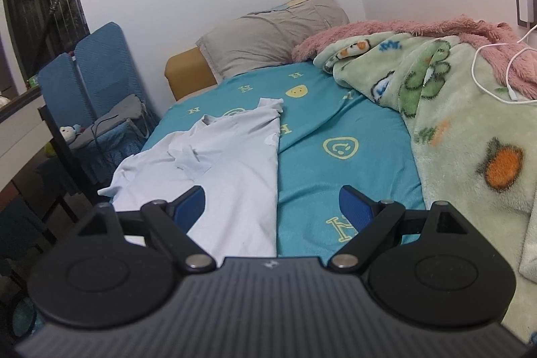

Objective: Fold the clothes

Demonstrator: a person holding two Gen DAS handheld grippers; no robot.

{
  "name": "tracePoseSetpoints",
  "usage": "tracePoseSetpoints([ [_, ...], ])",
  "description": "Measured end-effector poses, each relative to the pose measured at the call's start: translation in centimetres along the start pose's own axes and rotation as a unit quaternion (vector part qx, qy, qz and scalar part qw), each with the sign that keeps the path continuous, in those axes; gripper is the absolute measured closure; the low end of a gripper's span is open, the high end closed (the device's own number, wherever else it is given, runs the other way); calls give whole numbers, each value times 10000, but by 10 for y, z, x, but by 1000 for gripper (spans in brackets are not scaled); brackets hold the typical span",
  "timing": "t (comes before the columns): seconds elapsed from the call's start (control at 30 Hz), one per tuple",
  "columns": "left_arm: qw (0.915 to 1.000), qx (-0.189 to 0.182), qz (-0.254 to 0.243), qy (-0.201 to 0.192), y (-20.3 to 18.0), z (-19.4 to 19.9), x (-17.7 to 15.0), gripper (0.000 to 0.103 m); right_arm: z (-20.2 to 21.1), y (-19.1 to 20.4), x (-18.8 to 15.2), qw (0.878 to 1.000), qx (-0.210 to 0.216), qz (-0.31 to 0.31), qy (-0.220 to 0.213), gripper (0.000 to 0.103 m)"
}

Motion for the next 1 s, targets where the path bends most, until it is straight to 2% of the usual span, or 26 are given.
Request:
tracePoseSetpoints([
  [0.17, 9988, 437, 106, -189, 36, -44, 12, 0, 5, 8, -5, 9999, 39, 158, -8, 15],
  [0.27, 9971, 643, -175, -373, 49, -78, 8, 0, 6, 13, -9, 9996, 3, 289, 4, 15],
  [0.5, 9890, 1189, -415, -775, 91, -156, -7, 0, 7, 24, -11, 9983, -188, 507, -208, 15],
  [0.8, 9903, 1239, -496, -392, 136, -239, -27, 0, 14, 24, -11, 9977, -243, 534, -331, 15],
  [1.0, 9895, 1189, -577, -582, 141, -231, -20, 0, 12, 33, -15, 9972, -127, 656, -339, 15],
])
Point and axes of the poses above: each gripper's, at about its wrist camera, not at the fingertips, and z roughly against the way its jaws point, y to its left, x to its top, the point moved 7 cm from there along -z, roughly the way its jaws point, and after that the axes turned 1 degree about -z, right-handed, at the moved point
